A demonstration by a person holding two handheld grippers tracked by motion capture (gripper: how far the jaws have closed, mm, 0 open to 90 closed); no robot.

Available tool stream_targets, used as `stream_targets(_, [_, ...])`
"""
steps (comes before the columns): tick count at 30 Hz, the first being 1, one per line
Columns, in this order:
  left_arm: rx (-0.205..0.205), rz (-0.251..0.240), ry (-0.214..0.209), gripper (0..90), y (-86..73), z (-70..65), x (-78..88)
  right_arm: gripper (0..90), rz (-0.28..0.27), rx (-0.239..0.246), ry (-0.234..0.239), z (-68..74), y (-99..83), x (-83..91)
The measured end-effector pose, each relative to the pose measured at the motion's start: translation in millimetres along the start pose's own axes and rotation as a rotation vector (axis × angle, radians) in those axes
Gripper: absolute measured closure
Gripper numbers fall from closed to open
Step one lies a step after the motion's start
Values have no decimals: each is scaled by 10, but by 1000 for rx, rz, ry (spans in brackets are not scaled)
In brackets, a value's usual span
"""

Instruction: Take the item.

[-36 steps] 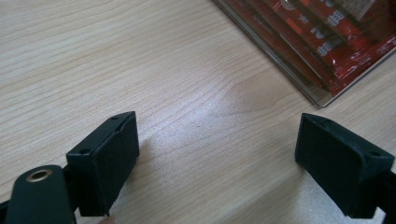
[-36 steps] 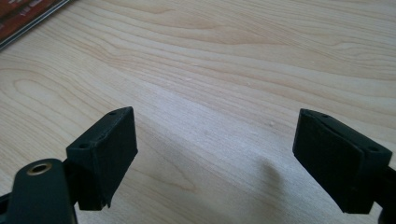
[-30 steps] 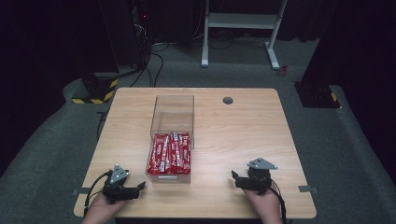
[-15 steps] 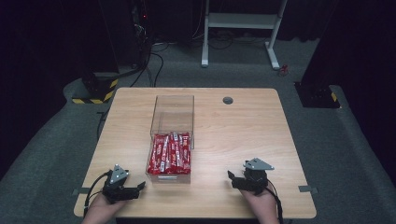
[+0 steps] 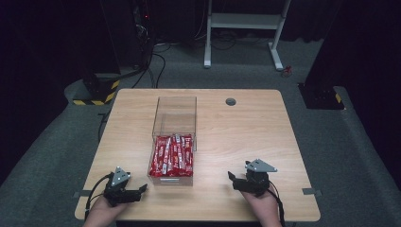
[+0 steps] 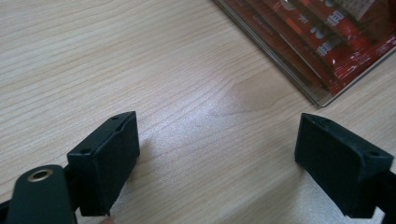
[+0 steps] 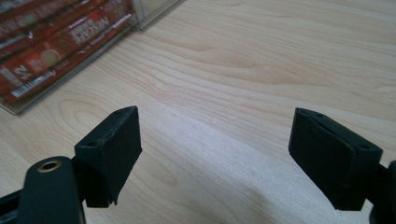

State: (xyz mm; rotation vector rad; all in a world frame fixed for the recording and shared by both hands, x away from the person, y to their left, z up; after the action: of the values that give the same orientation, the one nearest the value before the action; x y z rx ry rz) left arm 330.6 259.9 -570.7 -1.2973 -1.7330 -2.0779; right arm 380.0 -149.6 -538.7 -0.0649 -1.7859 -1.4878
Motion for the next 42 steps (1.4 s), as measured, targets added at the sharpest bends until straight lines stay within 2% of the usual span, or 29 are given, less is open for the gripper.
stream_targets(8, [2,1,-2,142,0,-2,-1,185,0,30,21,127,108,0])
stream_targets(18, [-8,1,-7,141,11,3,-11,192,-34,69,47,324,408,12])
stream_targets(28, [-10,2,-8,141,11,5,-11,216,-62,72,56,345,564,-34])
stream_targets(37, [-16,3,-5,141,14,12,-11,223,-75,85,74,454,715,-98])
stream_targets(42, [-14,1,-4,142,16,11,-14,222,-65,100,90,547,776,-138])
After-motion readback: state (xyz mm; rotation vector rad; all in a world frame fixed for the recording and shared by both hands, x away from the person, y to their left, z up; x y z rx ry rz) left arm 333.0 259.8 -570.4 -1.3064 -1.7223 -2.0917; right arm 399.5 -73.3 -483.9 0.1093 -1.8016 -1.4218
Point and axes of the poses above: each handheld gripper's, and its own axes: x roughly backward along the jaws, y roughly out of its top, z roughly to its left, the point moved 6 cm from there along -x, roughly forward along the jaws, and after that the axes turned 3 degrees about -y, right-handed, at the moved point
